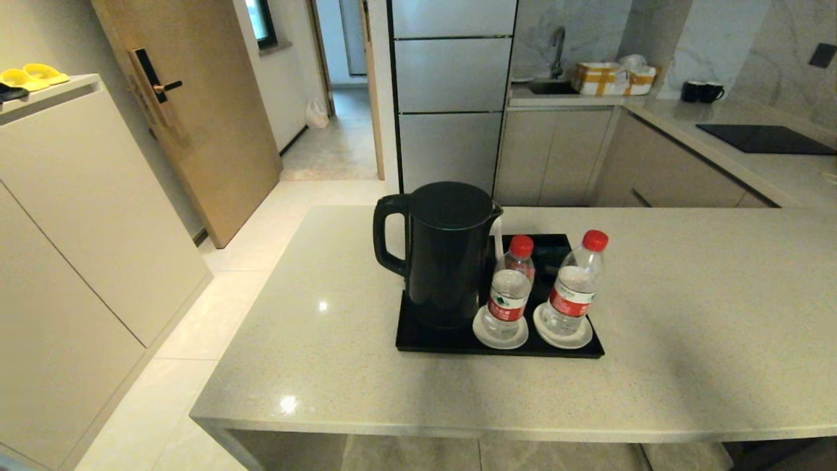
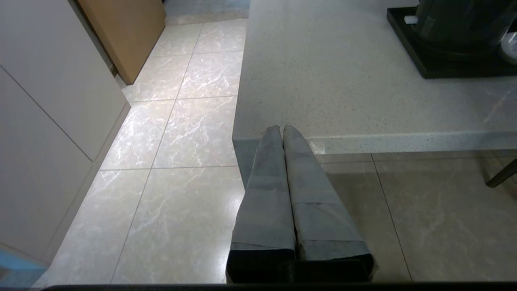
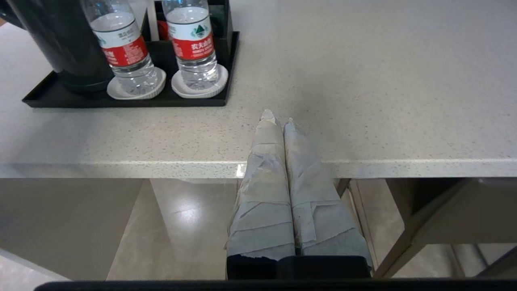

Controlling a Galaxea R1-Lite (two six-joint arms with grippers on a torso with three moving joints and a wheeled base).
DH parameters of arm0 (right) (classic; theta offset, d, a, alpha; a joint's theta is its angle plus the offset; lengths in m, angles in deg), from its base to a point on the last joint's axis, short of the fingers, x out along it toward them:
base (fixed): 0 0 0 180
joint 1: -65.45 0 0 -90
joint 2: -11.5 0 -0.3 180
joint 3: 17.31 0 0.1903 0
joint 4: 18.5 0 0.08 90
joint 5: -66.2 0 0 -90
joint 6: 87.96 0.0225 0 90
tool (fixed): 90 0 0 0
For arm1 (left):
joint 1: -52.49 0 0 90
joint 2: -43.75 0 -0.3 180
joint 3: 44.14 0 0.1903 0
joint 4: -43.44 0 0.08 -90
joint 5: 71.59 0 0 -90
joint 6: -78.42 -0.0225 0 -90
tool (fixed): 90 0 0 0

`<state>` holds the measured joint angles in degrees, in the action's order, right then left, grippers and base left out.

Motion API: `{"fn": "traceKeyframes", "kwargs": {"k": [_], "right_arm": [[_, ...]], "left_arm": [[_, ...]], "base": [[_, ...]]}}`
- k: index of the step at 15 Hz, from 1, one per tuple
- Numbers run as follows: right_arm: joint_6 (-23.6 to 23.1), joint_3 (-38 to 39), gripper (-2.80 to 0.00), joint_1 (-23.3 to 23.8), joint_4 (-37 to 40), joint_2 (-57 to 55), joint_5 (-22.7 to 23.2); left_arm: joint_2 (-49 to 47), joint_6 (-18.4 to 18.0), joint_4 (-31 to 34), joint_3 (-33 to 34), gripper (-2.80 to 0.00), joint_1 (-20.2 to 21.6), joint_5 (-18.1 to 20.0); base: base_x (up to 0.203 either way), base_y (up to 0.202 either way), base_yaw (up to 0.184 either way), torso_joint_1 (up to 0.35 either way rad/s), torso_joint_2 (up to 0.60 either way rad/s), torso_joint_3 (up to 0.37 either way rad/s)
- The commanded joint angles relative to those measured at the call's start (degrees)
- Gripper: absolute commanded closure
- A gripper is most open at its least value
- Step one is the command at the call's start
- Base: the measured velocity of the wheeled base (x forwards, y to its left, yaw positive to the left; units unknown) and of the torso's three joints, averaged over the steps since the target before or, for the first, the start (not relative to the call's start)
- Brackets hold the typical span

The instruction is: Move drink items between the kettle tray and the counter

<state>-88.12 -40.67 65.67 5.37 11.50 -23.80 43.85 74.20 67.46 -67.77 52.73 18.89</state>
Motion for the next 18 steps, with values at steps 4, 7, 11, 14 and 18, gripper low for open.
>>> {"fn": "traceKeyframes", "kwargs": {"k": [4,7,11,14,18], "right_arm": [[0.0,-0.1,0.0,0.0,0.0,0.1,0.0],[0.0,-0.1,0.0,0.0,0.0,0.1,0.0],[0.0,0.0,0.0,0.0,0.0,0.1,0.0],[0.0,-0.1,0.0,0.0,0.0,0.1,0.0],[0.0,0.0,0.0,0.0,0.0,0.1,0.0]], "left_arm": [[-0.1,0.0,-0.2,0.2,0.0,0.0,0.0],[-0.1,0.0,-0.2,0.3,0.0,0.0,0.0],[-0.1,0.0,-0.2,0.3,0.0,0.0,0.0],[-0.1,0.0,-0.2,0.3,0.0,0.0,0.0],[-0.1,0.0,-0.2,0.3,0.0,0.0,0.0]], "base": [[0.0,0.0,0.0,0.0,0.0,0.0],[0.0,0.0,0.0,0.0,0.0,0.0],[0.0,0.0,0.0,0.0,0.0,0.0],[0.0,0.0,0.0,0.0,0.0,0.0],[0.0,0.0,0.0,0.0,0.0,0.0]]}}
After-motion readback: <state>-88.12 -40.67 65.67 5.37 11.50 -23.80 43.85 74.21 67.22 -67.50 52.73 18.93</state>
